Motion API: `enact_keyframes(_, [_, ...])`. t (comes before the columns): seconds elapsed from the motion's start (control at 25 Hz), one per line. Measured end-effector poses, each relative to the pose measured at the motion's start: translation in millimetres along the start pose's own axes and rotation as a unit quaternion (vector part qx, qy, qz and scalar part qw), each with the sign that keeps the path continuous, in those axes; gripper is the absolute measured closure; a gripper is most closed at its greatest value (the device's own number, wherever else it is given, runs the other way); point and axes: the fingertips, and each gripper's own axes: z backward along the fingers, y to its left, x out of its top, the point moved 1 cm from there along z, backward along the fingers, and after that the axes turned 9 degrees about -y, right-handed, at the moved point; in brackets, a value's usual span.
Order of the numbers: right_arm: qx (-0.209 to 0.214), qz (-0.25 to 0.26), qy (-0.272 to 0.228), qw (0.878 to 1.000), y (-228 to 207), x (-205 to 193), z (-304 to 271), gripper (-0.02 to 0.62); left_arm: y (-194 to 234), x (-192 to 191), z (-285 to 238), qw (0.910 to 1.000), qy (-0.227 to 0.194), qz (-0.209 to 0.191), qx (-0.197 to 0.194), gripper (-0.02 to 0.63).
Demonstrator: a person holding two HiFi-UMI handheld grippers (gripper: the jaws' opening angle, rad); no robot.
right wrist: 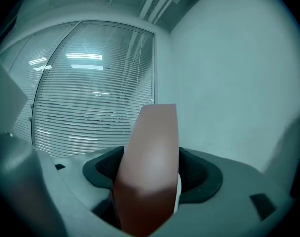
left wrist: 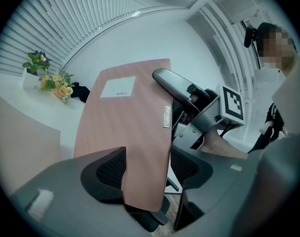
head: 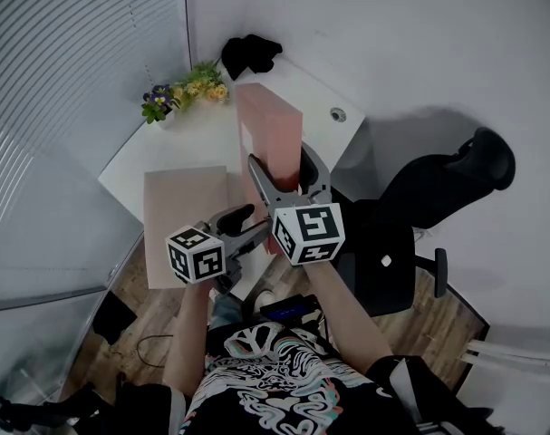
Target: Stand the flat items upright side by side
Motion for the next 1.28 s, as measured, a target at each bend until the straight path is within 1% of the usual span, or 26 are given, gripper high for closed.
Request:
enact_keyframes(0.12, [0.001,-0.002,0.000,1.000,1.0,-0.7,4.6,0.253,0.4,-3.7,0.9,1.0000,0.005,0.004,0.000,0.316])
enact_keyframes(0.28, [0.005,-0.006,0.001,1.000,1.9,-1.5,9.3,0.253,-0.6,-7.6,1.2,1.0000,0.007,0.005,0.001,0.310])
enact_keyframes(0.56, [0.003,-0.010,-0.003,1.000,2.8,-2.5,23.3,0.253,-5.3,-16.7,3.5,0.9998,0.016,-0.009,0.009,0.308])
enact_keyframes(0.76, [0.005,-0.007,0.002,1.000,11.1,-11.1,40.6,0.268,-5.4,-30.2,8.6,0.9984,0.032,-0.036,0.031,0.320])
enact_keyframes(0.84, [0.006,-0.005,0.007,1.000,12.3,-16.7,48.0,0.272,-4.5,-31.1,11.2,0.9986,0.023,-0.029,0.036,0.343])
enact_keyframes(0.92, [0.006,-0.005,0.010,1.000,11.9,-19.6,54.2,0.273,-2.4,-29.0,13.9,0.9986,0.011,-0.023,0.047,0.348])
enact_keyframes(1.0, [0.007,-0.006,0.011,1.000,11.4,-21.1,58.5,0.273,-0.2,-25.5,14.8,0.9972,0.002,-0.038,0.065,0.368])
enact_keyframes(1.04, [0.008,-0.006,0.012,1.000,11.1,-22.1,60.3,0.273,-1.2,-23.8,14.1,0.9967,-0.002,-0.047,0.067,0.373])
enact_keyframes(1.2, [0.004,-0.006,0.022,1.000,10.0,-28.9,67.8,0.276,-16.3,-22.5,10.4,0.9971,-0.008,-0.060,0.045,0.377])
enact_keyframes(1.28, [0.004,-0.006,0.030,1.000,9.7,-33.5,71.1,0.278,-21.0,-25.5,9.9,0.9971,-0.006,-0.065,0.041,0.377])
